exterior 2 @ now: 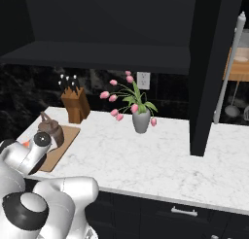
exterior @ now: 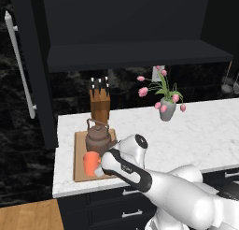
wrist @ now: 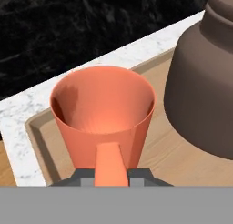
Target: Pick the kettle from the counter and place it on the tray. Then pick the mug from the cabinet and place it on the tray. Then close the cabinet doors.
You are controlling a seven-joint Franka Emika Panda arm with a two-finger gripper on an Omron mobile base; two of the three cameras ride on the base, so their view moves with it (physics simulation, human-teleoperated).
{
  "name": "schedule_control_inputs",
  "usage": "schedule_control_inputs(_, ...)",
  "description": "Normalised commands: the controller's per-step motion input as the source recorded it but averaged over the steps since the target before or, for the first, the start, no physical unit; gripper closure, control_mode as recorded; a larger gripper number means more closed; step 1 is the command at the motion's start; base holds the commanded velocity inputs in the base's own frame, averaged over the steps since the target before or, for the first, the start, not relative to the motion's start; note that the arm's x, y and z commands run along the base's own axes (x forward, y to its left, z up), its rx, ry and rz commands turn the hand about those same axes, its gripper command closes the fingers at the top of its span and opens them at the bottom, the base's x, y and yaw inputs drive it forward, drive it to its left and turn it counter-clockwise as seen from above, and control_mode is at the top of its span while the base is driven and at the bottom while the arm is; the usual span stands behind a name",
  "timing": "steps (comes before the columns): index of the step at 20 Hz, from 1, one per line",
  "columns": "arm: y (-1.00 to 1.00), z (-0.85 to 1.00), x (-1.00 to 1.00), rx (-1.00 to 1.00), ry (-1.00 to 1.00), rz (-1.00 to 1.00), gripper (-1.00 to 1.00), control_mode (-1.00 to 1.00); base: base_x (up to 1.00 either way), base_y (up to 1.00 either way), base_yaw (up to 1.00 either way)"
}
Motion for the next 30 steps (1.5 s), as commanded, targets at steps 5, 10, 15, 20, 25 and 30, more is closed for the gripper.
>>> schedule_control_inputs(5,0.02,-0.23,0.14,0.0,0.0,0.0,1.0,-1.0,0.0,0.0,0.0)
schedule_control_inputs(10,0.0,-0.25,0.08,0.0,0.0,0.0,1.0,-1.0,0.0,0.0,0.0)
schedule_control_inputs(15,0.0,-0.01,0.0,0.0,0.0,0.0,1.0,-1.0,0.0,0.0,0.0)
schedule_control_inputs(20,0.0,0.1,0.0,0.0,0.0,0.0,-1.0,-1.0,0.0,0.0,0.0)
schedule_control_inputs(25,0.0,0.39,0.0,0.0,0.01,-0.05,-1.0,-1.0,0.0,0.0,0.0)
schedule_control_inputs(30,-0.07,0.69,-0.1,0.0,0.01,-0.08,-1.0,-1.0,0.0,0.0,0.0)
